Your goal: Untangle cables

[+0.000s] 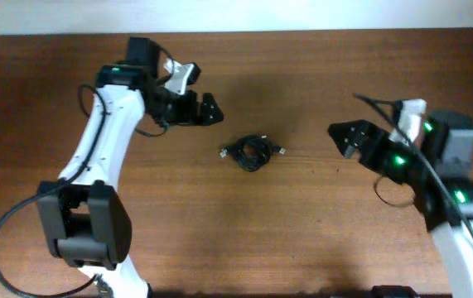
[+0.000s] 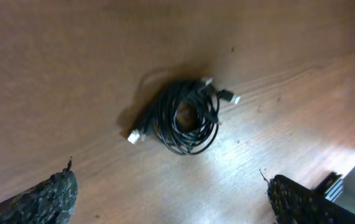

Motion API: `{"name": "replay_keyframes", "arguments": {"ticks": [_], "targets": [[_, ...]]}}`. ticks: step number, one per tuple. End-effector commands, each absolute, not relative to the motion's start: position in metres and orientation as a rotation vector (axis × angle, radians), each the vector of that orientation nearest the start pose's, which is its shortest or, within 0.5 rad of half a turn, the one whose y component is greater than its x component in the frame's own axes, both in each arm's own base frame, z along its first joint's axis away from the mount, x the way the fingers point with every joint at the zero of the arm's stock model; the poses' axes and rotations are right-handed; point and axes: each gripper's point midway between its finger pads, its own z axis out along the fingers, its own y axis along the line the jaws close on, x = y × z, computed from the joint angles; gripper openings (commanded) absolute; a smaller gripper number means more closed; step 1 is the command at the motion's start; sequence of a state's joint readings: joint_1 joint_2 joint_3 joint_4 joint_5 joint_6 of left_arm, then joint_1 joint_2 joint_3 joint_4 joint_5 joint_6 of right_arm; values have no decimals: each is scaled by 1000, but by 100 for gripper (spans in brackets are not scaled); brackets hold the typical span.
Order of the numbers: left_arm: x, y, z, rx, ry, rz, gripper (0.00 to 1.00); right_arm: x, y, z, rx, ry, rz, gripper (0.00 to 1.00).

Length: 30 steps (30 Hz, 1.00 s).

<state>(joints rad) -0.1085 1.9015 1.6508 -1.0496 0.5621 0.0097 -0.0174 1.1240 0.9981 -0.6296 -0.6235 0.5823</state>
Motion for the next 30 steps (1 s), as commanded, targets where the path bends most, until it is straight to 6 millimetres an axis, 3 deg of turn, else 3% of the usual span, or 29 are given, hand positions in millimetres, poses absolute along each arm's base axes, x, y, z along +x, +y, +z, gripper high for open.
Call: {"name": "replay_keyframes", "arguments": {"ticks": [1,4,5,7,11,12,16,21,30], "targets": [[400,-129,110,123,2937,-559,95,313,143,188,368,2540,1285,87],[400,-135,85,166,2992,-464,90,314,159,149,396,2673,1303,87],[395,-144,73,182,3024,-502,88,313,164,140,393,2704,1306,87],[387,-169,64,230,3048,-645,86,311,173,132,370,2734,1307,88],[384,-197,46,343,3042,-622,84,310,174,128,361,2749,1257,88],[382,-203,39,366,3049,-616,78,311,173,127,363,2750,1244,88],[389,-209,36,387,3017,-612,56,313,170,124,369,2753,1202,88],[395,-211,36,391,2988,-615,40,314,168,123,374,2755,1184,89],[391,-205,27,385,3017,-561,35,313,168,122,377,2758,1184,89]]}}
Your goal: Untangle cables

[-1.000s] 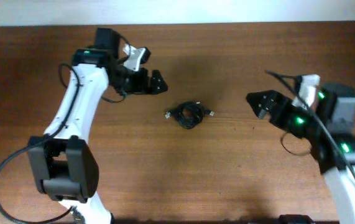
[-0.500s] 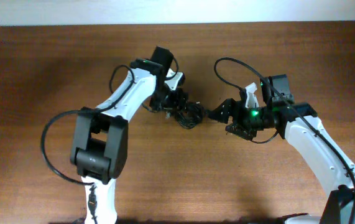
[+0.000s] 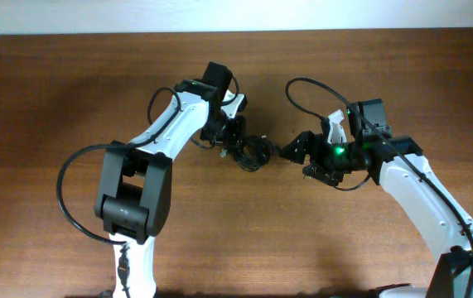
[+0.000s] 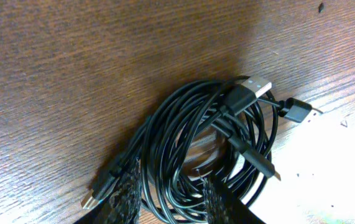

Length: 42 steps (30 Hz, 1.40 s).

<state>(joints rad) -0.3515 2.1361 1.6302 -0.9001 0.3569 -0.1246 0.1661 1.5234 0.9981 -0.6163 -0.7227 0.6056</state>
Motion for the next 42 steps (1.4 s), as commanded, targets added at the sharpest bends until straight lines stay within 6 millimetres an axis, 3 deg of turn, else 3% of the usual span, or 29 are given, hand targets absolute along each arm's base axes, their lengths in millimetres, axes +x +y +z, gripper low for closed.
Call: {"name": "replay_keyframes", "arguments": {"ticks": [1,3,6,9,12,15,18,22,26,27,29,31,34,37,38,39,41,42], "targets": [[390,-205,24,384,3028,-560,35,313,168,122,376,2758,1183,89],[385,-206,18,388,3054,-562,33,313,168,122,376,2758,1183,89],[382,-209,15,400,3064,-571,13,313,168,122,377,2758,1181,89],[384,-210,17,402,3055,-573,0,314,167,122,347,2755,1167,92],[393,-220,39,410,3024,-633,0,314,166,121,344,2755,1155,94],[409,-232,98,523,2928,-692,0,318,159,116,364,2760,1082,95],[421,-228,132,519,2888,-617,0,319,156,113,373,2761,1047,95],[416,-219,138,511,2923,-554,0,319,156,113,373,2761,1047,95],[414,-177,127,481,2998,-199,0,319,156,113,373,2761,1047,95],[407,-179,127,485,3025,-230,0,319,156,113,373,2761,1048,95],[392,-204,135,535,3035,-491,0,319,156,113,373,2761,1047,95],[376,-240,162,826,2848,-953,0,319,156,113,373,2761,1047,96],[389,-224,163,742,2847,-952,0,319,156,113,373,2761,1047,95],[387,-237,212,701,2639,-1365,0,319,156,113,373,2761,1047,96],[402,-230,214,687,2591,-1333,0,320,156,113,372,2760,1047,96],[410,-218,209,574,2654,-1284,0,320,156,114,371,2758,1048,96],[405,-216,228,478,2609,-1492,0,318,156,113,377,2767,1046,96],[408,-215,229,481,2587,-1496,0,318,156,113,377,2767,1047,96]]}}
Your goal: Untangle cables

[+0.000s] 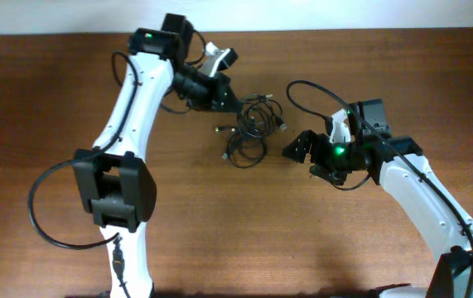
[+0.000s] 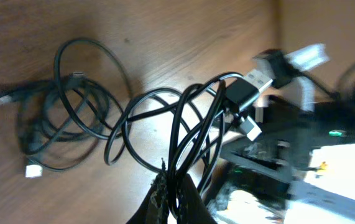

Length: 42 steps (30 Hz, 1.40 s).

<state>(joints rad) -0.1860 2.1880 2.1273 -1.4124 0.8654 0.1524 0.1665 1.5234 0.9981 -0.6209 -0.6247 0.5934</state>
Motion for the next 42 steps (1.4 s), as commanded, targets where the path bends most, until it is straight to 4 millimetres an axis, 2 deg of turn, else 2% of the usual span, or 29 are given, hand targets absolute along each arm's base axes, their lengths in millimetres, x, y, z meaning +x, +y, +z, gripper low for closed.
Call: {"name": "replay_keyframes", "arguments": {"ticks": [1,2,4,6,8,12,14,19,22,25,28,32,34,36,40,42], "targets": [[408,-215,231,478,2584,-1506,0,318,157,114,374,2766,1057,99],[406,-217,234,475,2573,-1536,0,317,160,116,363,2760,1091,98],[403,-224,232,501,2578,-1532,0,323,181,141,238,2653,1308,99],[399,-233,232,535,2580,-1534,0,334,193,163,161,2540,1429,99],[397,-240,233,569,2561,-1537,0,345,194,172,178,2485,1446,99],[389,-253,264,568,2409,-1799,2,352,195,177,146,2441,1434,99],[386,-259,284,592,2278,-1940,0,356,191,173,170,2447,1388,99],[384,-262,319,655,2027,-2129,0,362,184,166,215,2458,1305,99],[386,-262,325,686,2000,-2108,0,357,172,147,315,2539,1200,97],[394,-253,331,699,1963,-2069,0,349,160,130,406,2620,1091,96],[405,-231,344,634,1964,-2041,0,341,146,114,486,2688,964,97],[409,-204,363,603,1927,-1974,0,340,135,106,529,2710,862,97],[409,-196,367,594,1918,-1956,0,340,130,103,544,2713,819,97],[411,-191,369,582,1917,-1948,0,339,123,99,566,2724,759,97],[412,-188,369,572,1919,-1946,0,328,91,82,654,2773,482,98],[415,-189,363,563,1956,-1903,0,324,90,80,660,2790,472,98]]}}
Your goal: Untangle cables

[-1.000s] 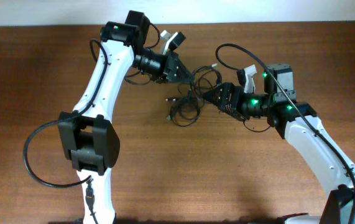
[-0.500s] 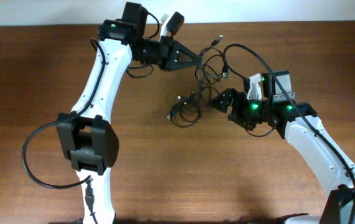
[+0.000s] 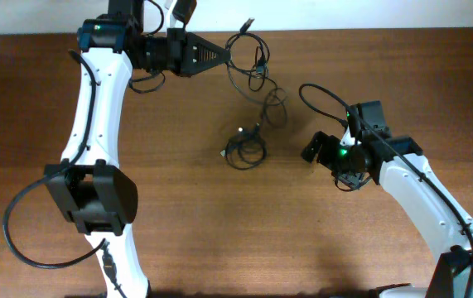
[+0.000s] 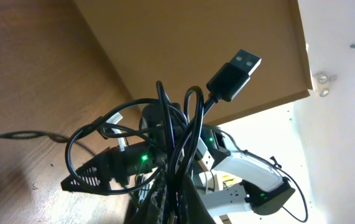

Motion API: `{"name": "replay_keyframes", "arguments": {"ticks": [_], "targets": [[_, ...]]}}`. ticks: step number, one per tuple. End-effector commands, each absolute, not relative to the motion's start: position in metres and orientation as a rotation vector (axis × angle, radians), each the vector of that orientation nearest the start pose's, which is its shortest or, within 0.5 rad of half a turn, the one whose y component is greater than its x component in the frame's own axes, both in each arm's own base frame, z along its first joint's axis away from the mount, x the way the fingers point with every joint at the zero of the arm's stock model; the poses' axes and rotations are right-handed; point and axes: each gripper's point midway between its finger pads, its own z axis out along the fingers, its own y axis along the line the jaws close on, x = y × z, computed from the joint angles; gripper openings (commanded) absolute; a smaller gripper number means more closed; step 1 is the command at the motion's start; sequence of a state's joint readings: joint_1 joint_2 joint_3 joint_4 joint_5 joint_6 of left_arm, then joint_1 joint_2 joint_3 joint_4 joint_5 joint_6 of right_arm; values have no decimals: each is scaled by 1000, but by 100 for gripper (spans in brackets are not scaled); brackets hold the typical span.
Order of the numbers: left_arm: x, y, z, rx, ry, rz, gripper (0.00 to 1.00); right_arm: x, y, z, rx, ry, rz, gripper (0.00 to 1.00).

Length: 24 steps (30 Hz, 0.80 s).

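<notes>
Black cables are bunched in loops (image 3: 248, 50) and held in the air over the table's far edge. My left gripper (image 3: 222, 52) is shut on them. Strands hang down from the loops to a small coil (image 3: 244, 151) lying mid-table. In the left wrist view the strands rise from between my fingers (image 4: 176, 186) and a USB plug (image 4: 234, 73) sticks up on top. My right gripper (image 3: 311, 149) hovers right of the coil and is apart from it. It shows again as a dark wedge (image 4: 87, 177). How its jaws stand is unclear.
The brown wooden table (image 3: 178, 232) ends at a white wall along the far edge. The right arm's own wiring arcs above its wrist (image 3: 319, 95). Each arm's base sits at the near edge, left and right.
My left gripper has risen and moved back toward the far edge with the cables. More strand now hangs stretched between the held loops and the coil. The right gripper has shifted slightly right.
At first both grippers were open and away from one tight coil mid-table. Then my left fingers straddled the coil while the right gripper came close. After that the left gripper held part of the bundle lifted. Now it is higher, and the bundle is drawn out.
</notes>
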<state>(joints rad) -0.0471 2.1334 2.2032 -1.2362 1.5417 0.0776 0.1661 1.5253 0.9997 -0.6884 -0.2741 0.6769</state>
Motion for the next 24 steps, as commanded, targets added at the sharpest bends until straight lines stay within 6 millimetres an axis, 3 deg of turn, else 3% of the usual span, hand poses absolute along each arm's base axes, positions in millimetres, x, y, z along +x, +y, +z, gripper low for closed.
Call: {"name": "replay_keyframes", "arguments": {"ticks": [1,6,10,13,15,17,19,21,24], "targets": [[419,-188,355,553,1997,-1851,0,322,95,81,648,2798,510,98],[438,-183,291,328,2419,-1457,0,321,109,86,539,2812,622,99],[439,-198,262,374,2547,-1191,0,330,108,100,483,2772,642,98],[438,-206,247,413,2607,-1025,0,351,111,143,308,2659,718,98],[437,-210,239,434,2638,-919,0,376,117,202,193,2507,816,98],[428,-221,244,461,2633,-1006,0,389,127,254,113,2388,903,99],[408,-236,256,479,2623,-1226,0,395,131,284,67,2318,929,96],[391,-238,258,483,2659,-1309,0,401,131,298,43,2264,926,88],[359,-238,255,717,2653,-1336,0,399,138,294,41,2284,939,84]]}}
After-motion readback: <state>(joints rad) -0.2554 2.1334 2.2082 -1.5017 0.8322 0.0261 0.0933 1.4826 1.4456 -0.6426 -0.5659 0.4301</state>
